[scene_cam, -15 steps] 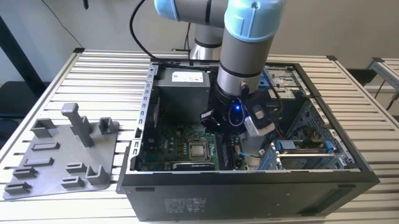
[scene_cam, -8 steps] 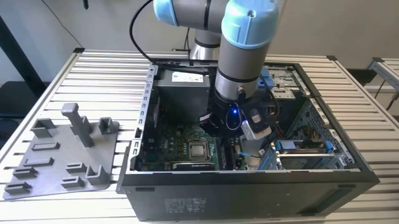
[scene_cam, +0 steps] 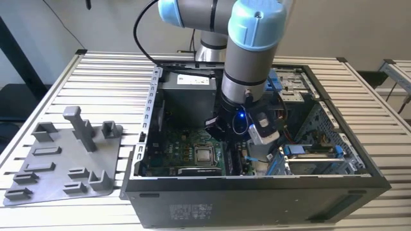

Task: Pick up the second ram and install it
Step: 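Insert the second ram into the second slot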

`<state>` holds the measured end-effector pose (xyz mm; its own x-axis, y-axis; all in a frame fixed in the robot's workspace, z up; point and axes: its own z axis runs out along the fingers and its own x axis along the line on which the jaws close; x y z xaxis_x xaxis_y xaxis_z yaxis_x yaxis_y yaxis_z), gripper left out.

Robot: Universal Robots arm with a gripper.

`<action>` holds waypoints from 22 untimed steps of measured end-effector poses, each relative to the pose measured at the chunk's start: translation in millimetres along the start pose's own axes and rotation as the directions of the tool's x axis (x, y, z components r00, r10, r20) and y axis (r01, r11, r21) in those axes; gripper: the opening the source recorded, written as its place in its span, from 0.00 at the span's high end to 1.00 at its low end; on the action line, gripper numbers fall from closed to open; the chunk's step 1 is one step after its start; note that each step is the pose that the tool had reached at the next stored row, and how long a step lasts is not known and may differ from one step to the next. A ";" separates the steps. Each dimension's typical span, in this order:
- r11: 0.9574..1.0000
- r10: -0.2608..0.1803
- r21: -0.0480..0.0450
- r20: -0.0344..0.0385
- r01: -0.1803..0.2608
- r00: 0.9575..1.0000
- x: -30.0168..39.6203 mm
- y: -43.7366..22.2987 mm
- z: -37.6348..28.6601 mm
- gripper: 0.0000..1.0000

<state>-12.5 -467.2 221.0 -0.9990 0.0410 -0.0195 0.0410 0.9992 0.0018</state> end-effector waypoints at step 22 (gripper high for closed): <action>0.999 -0.030 -0.016 -0.004 0.030 1.000 -0.8 0.1 8.8 0.84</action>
<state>-11.6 -467.1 212.2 -0.9998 0.0114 -0.0153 0.0111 0.9998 0.0172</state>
